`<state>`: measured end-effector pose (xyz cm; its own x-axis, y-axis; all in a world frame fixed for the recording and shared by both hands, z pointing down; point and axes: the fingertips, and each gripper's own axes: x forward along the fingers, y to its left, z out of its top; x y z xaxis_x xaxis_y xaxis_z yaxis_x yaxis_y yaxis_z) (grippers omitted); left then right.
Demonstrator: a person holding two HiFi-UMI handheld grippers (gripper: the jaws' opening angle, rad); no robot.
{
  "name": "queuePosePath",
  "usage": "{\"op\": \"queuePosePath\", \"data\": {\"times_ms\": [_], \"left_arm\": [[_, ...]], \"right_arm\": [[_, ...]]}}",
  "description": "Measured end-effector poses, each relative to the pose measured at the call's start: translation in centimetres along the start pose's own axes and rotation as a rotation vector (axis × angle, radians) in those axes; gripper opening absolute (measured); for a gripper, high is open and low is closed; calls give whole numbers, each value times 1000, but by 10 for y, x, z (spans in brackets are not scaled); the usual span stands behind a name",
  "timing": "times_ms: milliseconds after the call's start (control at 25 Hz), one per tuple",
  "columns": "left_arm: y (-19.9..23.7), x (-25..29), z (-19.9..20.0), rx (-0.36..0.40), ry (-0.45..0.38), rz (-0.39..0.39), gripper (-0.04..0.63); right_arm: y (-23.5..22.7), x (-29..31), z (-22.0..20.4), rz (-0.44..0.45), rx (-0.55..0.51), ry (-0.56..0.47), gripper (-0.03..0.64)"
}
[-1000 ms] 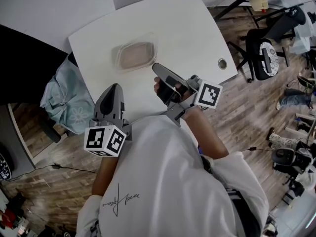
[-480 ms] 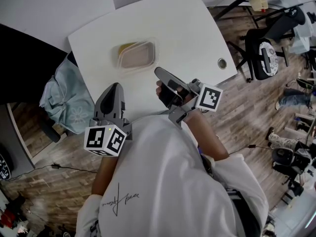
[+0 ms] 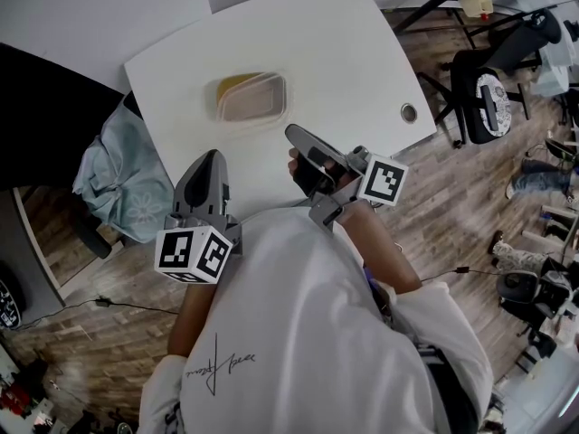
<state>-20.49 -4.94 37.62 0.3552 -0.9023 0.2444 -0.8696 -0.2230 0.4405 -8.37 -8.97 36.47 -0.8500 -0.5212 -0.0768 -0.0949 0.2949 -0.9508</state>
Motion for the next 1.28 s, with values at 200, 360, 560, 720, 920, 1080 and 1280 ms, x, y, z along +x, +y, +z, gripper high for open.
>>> {"op": "queuePosePath", "data": {"times_ms": [200, 360, 560, 720, 920, 1080, 1280], "left_arm": [[-2, 1, 1, 10, 7, -7, 8], [-2, 0, 4, 13, 6, -11, 8], [-5, 2, 3, 17, 9, -24, 8], [-5, 3, 3, 22, 15, -33, 8], [-8, 2, 4, 26, 12, -40, 8], [-9, 2, 3, 27, 12, -43, 8], [-6, 2, 2, 23, 11, -44, 8]], "right_arm": [[-1, -1, 2, -25, -26, 8, 11], [7, 1, 3, -17, -72, 21, 11], [10, 2, 2, -15, -89, 42, 11], [9, 4, 2, -16, -88, 52, 11], [12, 2, 1, -15, -91, 72, 11], [14, 2, 1, -11, -98, 79, 11], [13, 5, 0, -7, -97, 80, 11]]}}
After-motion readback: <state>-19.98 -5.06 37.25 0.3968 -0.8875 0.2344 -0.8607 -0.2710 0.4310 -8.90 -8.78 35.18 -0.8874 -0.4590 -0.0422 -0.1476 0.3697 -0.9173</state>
